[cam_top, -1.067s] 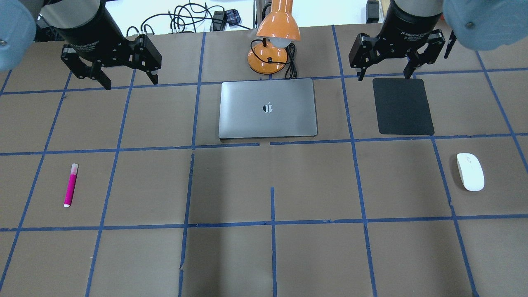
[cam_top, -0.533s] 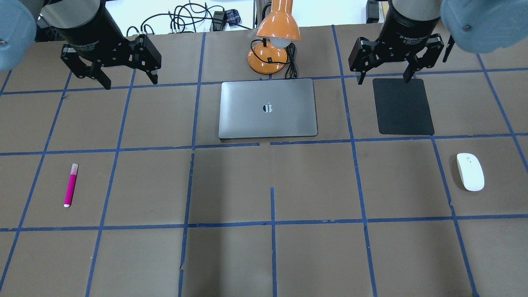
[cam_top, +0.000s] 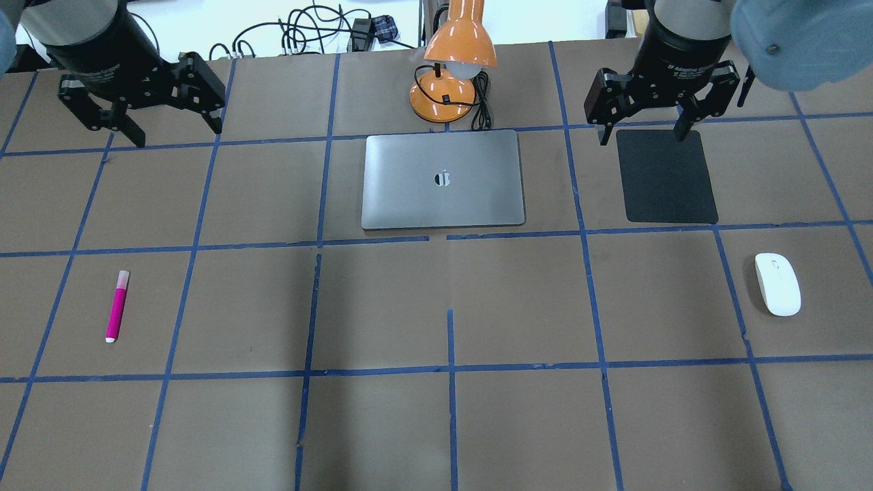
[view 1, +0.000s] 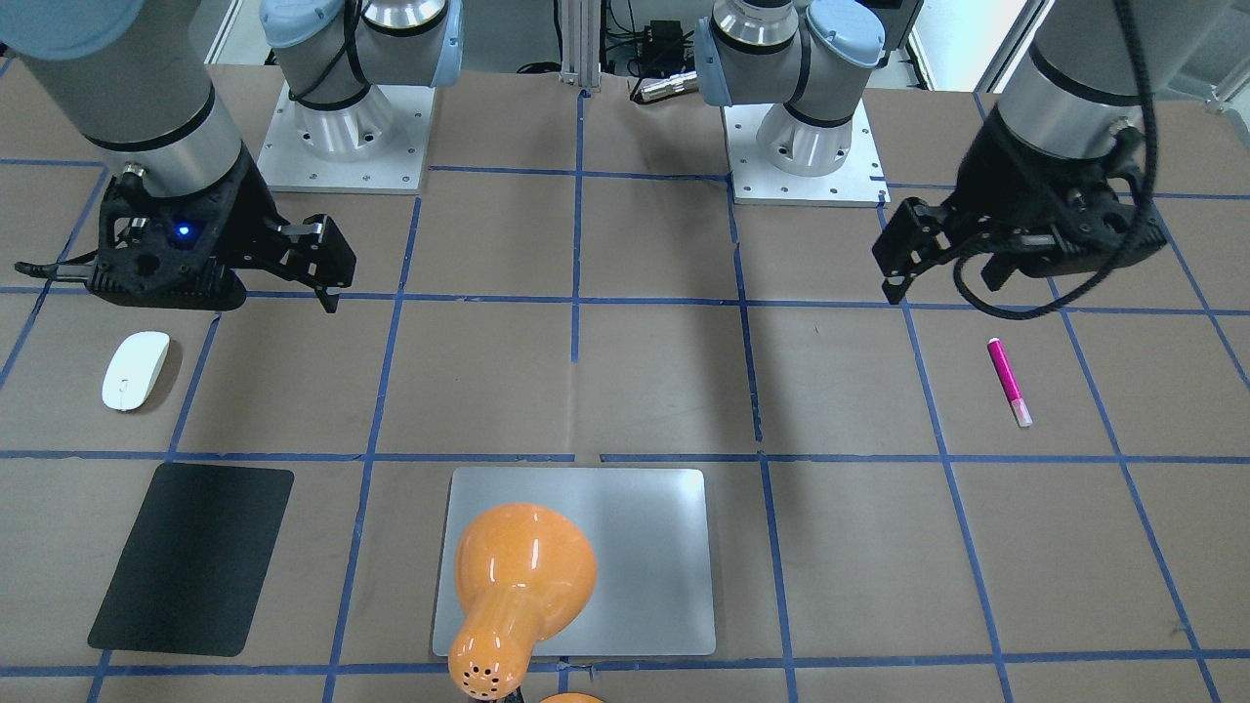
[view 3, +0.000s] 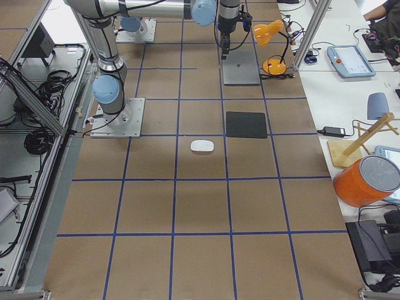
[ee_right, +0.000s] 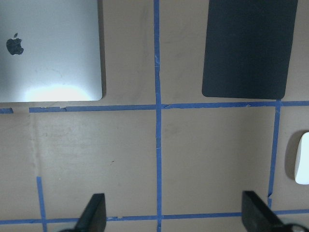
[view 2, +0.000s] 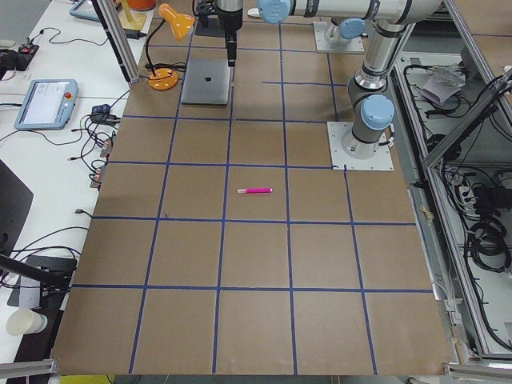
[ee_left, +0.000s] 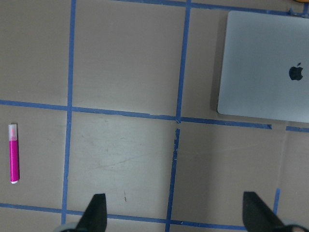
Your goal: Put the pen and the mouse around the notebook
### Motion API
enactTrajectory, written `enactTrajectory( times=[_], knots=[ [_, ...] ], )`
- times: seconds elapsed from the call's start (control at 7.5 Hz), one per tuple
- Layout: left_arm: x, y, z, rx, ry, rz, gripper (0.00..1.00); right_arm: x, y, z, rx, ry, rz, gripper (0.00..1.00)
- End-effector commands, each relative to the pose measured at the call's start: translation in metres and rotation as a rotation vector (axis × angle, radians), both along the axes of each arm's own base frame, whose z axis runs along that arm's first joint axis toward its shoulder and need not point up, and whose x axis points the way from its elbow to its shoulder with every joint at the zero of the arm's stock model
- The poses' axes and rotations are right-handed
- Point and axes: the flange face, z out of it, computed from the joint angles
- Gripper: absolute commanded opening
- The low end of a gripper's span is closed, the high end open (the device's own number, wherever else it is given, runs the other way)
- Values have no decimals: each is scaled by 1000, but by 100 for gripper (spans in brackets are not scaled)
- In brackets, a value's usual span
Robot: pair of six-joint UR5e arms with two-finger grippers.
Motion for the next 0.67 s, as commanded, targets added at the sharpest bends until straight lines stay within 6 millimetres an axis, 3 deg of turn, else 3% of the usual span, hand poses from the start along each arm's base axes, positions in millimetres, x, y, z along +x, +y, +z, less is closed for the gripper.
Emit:
enactTrajectory(
  times=[0.0,0.13,0.27,0.4,0.53],
  knots=[
    [123,-9,-49,82,21,218,100,-95,-2,-48,49,-7,-17,100],
    [176,-8,-79,101,35,236,100,-131,0,-71,23,2,26,100],
    [203,-6,-111,89,32,135,100,-170,5,-88,1,11,74,100],
    [228,5,-155,64,18,59,100,-221,22,-114,44,-17,11,100],
    [254,30,-209,65,-33,-23,100,-252,30,-149,42,-19,-14,100]
  ],
)
